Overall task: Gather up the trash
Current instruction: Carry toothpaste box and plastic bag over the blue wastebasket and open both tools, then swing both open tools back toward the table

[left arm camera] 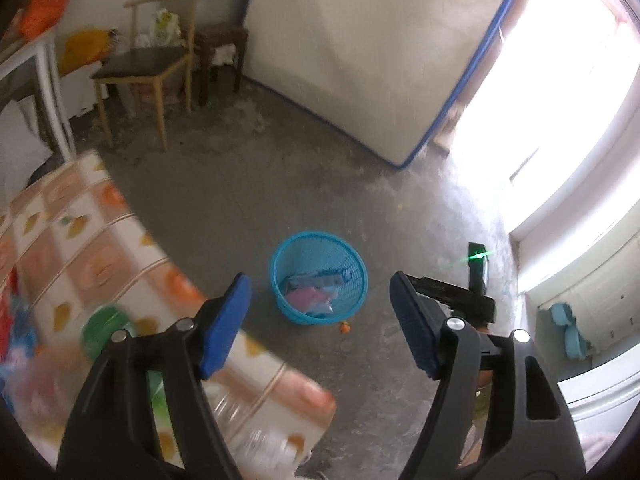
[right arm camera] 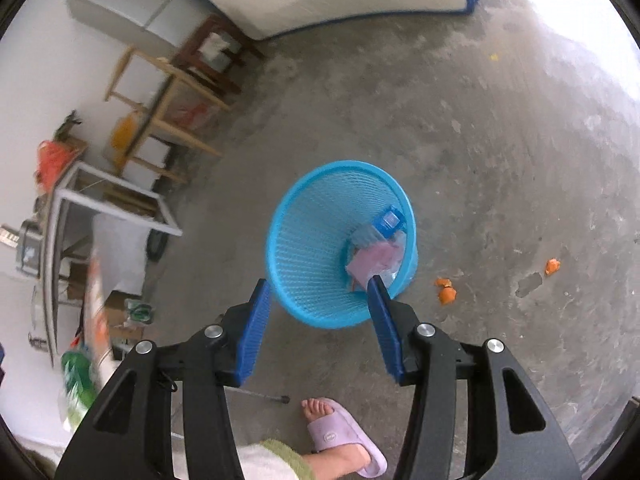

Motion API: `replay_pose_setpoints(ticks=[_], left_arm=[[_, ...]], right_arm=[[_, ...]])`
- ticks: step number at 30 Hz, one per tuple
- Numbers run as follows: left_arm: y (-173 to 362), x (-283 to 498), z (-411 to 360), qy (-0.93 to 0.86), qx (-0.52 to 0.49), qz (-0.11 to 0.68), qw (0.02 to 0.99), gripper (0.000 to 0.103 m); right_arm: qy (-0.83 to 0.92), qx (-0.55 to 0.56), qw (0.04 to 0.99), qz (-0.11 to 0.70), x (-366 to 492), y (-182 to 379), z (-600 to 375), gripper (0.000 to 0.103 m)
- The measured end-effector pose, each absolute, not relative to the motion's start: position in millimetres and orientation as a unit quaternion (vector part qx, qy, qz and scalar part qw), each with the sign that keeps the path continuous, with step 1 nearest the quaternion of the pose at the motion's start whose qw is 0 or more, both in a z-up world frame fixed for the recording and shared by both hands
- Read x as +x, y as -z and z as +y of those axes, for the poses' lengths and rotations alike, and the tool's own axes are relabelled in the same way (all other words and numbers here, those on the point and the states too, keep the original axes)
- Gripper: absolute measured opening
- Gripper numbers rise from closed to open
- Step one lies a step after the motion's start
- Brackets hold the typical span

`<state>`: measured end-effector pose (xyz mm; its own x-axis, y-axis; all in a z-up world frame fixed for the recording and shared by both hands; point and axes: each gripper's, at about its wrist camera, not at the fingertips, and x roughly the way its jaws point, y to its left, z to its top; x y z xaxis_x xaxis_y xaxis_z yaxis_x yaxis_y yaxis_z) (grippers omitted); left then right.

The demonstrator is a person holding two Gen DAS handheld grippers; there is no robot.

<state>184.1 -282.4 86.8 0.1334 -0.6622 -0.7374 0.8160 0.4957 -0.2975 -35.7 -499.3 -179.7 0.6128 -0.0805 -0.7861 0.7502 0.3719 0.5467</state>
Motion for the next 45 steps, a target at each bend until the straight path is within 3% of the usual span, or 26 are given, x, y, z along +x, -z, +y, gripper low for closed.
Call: replay_pose_setpoints(ticks=[5,11,20,33,45], left_arm=[[-114,170,-189,0.469,0.058,0.382,0.794,0.077],[-118,158,-79,0.393,0.032,0.347,0.851,0.083],[-76,140,48,0.29,-0.018,0.372,0.882,0.083],[8,127,111,0.193,-0.047,0.441,0.875,0.084],[39,129,118,0.161,-0.082,0.464,0.867,0.084]], right_arm=[[0.25,0.455,0.794,0.317,-58,124,-457,0.065],[0.193,0.421,0.833,0.304,-57,65,-405,0.072],[0.078,0.376,0.866,0.319,10,2,-325,0.079],[-0.009,0.268,0.872,0.408,108,-29,-197,0.079],[-0.03,0.174,0.866,0.467,151,-39,-128,0.084]])
